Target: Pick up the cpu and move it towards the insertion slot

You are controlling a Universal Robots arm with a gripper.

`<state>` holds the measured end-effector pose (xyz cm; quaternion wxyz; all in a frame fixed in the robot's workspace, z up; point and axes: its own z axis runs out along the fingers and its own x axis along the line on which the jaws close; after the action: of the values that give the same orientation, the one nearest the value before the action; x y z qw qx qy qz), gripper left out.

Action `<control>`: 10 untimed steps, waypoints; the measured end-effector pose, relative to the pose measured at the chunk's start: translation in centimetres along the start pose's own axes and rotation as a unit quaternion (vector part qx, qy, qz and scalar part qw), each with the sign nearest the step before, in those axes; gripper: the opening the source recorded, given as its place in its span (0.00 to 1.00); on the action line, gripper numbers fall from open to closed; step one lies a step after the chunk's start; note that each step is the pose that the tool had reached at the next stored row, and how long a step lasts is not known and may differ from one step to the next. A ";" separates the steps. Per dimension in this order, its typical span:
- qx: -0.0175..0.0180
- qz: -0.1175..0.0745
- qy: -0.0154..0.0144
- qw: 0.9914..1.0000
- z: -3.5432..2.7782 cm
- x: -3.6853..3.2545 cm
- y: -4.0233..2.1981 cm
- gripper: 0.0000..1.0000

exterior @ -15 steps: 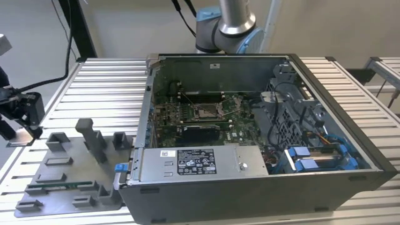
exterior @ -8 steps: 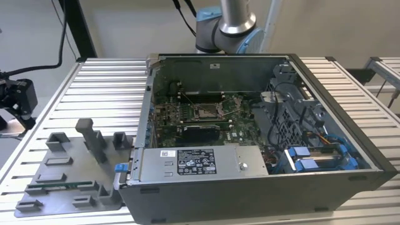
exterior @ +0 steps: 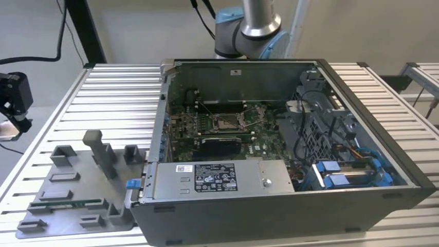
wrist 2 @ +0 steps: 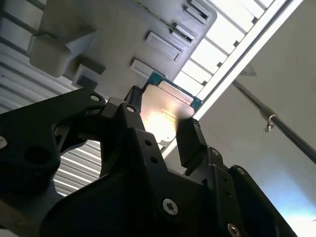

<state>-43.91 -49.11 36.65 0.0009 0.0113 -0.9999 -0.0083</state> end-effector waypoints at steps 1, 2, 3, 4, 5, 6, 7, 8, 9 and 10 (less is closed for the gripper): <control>0.000 0.000 0.000 1.000 0.00 0.00 0.00 0.00; 0.000 0.000 0.000 1.000 0.00 0.00 0.00 0.00; 0.000 0.000 0.000 1.000 0.00 0.00 0.00 0.00; 0.000 0.000 0.000 1.000 -0.01 -0.01 0.00 0.00; 0.000 0.000 0.000 1.000 -0.02 -0.09 0.00 0.00; 0.000 0.000 0.000 1.000 -0.01 -0.21 0.00 0.00; 0.000 0.000 0.000 1.000 -0.01 -0.39 -0.01 0.00; 0.000 0.000 0.000 1.000 -0.02 -0.62 -0.01 0.00; 0.000 0.000 0.000 1.000 -0.02 -0.88 -0.02 0.00; 0.000 0.000 0.000 1.000 -0.01 -1.18 -0.02 0.00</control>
<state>-42.73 -49.10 36.65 0.0011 0.0113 -0.9999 -0.0083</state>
